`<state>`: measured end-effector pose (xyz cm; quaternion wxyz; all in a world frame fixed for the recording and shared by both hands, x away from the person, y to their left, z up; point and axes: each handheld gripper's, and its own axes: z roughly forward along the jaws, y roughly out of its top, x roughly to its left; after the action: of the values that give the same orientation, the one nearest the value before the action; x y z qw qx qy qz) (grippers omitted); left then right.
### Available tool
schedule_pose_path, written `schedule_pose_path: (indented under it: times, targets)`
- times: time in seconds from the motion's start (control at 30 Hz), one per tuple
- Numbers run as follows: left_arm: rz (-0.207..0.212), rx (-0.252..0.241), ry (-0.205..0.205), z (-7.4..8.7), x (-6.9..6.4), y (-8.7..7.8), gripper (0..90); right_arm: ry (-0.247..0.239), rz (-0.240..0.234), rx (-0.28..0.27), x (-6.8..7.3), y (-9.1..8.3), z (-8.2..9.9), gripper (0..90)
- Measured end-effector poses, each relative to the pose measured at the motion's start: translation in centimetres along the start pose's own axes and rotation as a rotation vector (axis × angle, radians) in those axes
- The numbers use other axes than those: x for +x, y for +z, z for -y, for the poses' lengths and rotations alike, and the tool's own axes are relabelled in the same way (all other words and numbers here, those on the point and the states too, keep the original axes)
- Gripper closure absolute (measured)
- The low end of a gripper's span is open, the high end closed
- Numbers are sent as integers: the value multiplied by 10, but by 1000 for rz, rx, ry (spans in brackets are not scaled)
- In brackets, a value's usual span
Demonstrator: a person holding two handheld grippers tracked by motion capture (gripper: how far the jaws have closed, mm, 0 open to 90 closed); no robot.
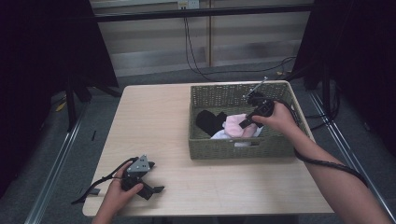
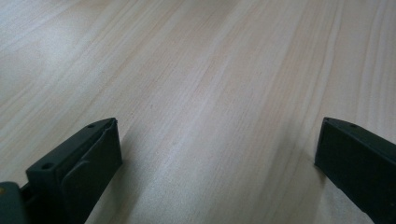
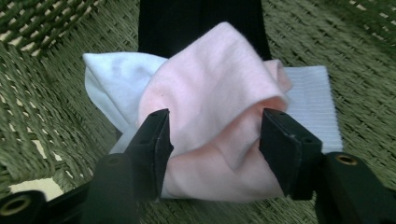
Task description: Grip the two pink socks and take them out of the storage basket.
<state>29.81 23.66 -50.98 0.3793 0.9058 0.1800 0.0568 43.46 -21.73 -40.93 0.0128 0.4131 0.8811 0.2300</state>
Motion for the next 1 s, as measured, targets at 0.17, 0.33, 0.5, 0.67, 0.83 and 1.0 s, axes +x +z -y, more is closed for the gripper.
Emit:
schedule_pose_path:
  times: [0.17, 0.33, 0.5, 0.67, 0.83, 1.0]
  targets:
    - [0, 1, 1, 0, 0, 0, 0, 3, 21, 10, 1, 7, -1, 596]
    - [0, 0, 1, 0, 0, 0, 0, 36, 12, 17, -1, 6, -5, 817]
    - [0, 1, 1, 0, 0, 0, 0, 29, 3, 23, 1, 1, -8, 846]
    - [0, 1, 1, 0, 0, 0, 0, 3, -2, 26, 7, -13, -12, 848]
    - [1, 1, 1, 0, 0, 0, 0, -14, -27, 36, 12, -30, -15, 847]
    - [1, 1, 1, 0, 0, 0, 0, -32, -40, 45, 15, -44, -16, 848]
